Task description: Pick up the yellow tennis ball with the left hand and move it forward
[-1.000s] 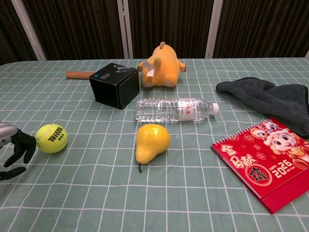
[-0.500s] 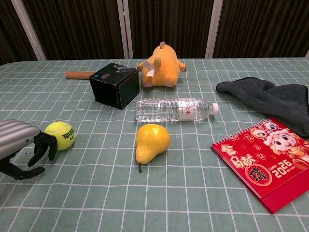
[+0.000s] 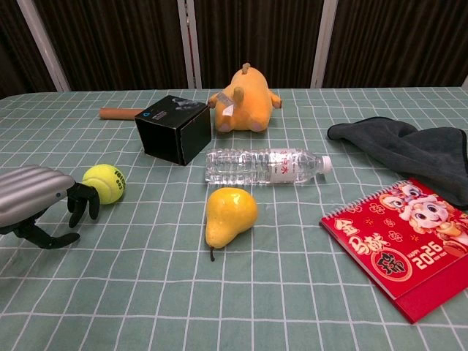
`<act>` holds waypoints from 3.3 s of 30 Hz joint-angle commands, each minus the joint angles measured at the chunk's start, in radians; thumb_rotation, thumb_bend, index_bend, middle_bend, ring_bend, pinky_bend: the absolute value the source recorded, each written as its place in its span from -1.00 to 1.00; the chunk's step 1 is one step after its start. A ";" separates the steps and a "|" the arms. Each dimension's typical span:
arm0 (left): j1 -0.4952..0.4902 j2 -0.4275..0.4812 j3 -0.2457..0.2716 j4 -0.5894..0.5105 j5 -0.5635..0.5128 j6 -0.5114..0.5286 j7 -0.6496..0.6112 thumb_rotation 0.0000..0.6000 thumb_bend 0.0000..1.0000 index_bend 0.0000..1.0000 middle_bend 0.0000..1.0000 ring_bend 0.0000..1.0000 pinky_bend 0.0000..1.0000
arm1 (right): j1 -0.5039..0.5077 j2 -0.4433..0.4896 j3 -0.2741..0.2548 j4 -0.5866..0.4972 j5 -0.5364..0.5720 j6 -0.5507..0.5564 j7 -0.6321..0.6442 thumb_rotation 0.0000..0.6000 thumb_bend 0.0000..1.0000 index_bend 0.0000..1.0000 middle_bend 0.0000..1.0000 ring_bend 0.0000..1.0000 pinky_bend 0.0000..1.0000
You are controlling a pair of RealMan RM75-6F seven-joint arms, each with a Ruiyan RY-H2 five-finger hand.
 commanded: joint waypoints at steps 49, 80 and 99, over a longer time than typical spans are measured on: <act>-0.268 -0.094 -0.082 0.217 -0.052 -0.163 -0.154 1.00 -0.37 -0.39 -0.28 -0.49 -0.46 | -0.001 -0.001 0.008 0.006 0.002 0.008 0.013 1.00 -0.29 -1.00 -1.00 -1.00 -1.00; -0.353 -0.101 -0.096 0.251 -0.113 -0.223 -0.096 1.00 -0.37 -0.49 -0.45 -0.73 -0.75 | -0.003 0.003 0.016 0.006 0.006 0.017 0.020 1.00 -0.29 -1.00 -1.00 -1.00 -1.00; -0.300 0.008 -0.084 0.050 -0.187 -0.182 0.006 1.00 -0.48 -0.61 -0.50 -0.73 -0.75 | -0.011 0.004 0.005 0.025 -0.024 0.035 0.057 1.00 -0.29 -1.00 -1.00 -1.00 -1.00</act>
